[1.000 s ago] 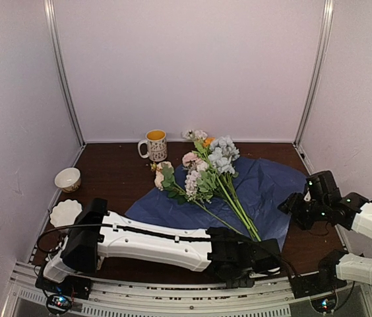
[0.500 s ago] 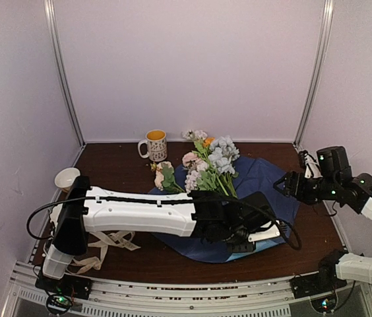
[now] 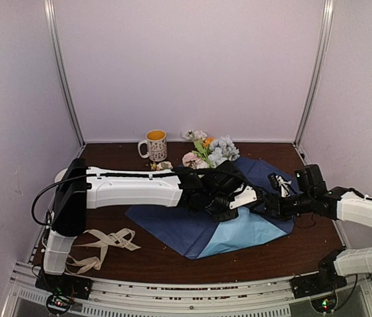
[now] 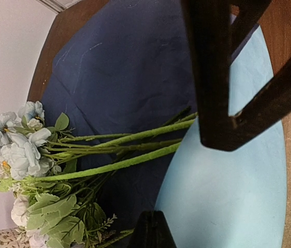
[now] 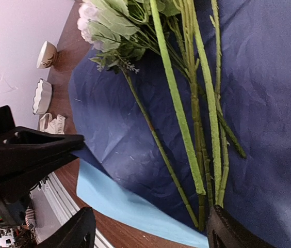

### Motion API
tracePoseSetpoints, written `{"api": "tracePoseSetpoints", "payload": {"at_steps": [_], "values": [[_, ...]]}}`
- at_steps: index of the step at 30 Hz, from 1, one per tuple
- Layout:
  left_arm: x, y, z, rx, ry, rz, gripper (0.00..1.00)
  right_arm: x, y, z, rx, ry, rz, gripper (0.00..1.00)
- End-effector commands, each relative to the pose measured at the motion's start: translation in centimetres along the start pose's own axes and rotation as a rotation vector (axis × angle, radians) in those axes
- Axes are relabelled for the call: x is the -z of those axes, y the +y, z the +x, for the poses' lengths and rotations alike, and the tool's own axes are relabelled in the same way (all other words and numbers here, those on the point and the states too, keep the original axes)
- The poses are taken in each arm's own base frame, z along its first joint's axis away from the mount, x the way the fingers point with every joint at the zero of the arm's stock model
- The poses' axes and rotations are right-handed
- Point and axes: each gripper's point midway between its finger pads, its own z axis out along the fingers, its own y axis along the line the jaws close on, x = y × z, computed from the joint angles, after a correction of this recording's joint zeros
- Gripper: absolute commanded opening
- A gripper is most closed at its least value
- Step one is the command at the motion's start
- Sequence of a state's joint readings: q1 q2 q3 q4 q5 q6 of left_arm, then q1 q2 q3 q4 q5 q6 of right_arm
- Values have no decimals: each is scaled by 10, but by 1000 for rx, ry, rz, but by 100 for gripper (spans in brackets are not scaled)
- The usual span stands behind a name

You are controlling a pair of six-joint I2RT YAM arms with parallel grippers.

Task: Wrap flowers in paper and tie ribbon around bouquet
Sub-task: Fold the bottom corner of the flattened wrapping paper at the center of the board.

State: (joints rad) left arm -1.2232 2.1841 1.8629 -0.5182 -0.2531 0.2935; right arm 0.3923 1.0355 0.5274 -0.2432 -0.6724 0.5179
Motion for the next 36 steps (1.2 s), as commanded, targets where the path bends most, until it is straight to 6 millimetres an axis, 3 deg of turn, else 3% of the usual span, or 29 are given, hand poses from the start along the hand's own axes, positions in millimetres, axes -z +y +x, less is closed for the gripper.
{"api": "tracePoseSetpoints", "payload": {"at_steps": [1,7,14,22,27,28,32,36], "values": [[9,11,-23,11,-106,-18,0,-14,-12,-7,33,-3,21,75],[2,20,-17,16,-92,-38,0,-20,-22,-18,62,-9,83,76],[-5,24,-10,15,-76,-38,0,-33,-19,2,29,57,-15,67],[-12,28,-1,22,-47,-52,0,-35,-18,8,11,85,-35,30],[-10,31,2,31,-31,-48,0,-40,-28,9,-5,90,0,2],[-9,31,2,37,-27,-45,0,-42,-29,10,-13,91,1,0],[3,39,2,79,-28,-37,38,-47,-38,6,-35,80,38,0],[19,51,10,136,-26,-46,58,-55,-50,2,-62,80,85,0]]}}
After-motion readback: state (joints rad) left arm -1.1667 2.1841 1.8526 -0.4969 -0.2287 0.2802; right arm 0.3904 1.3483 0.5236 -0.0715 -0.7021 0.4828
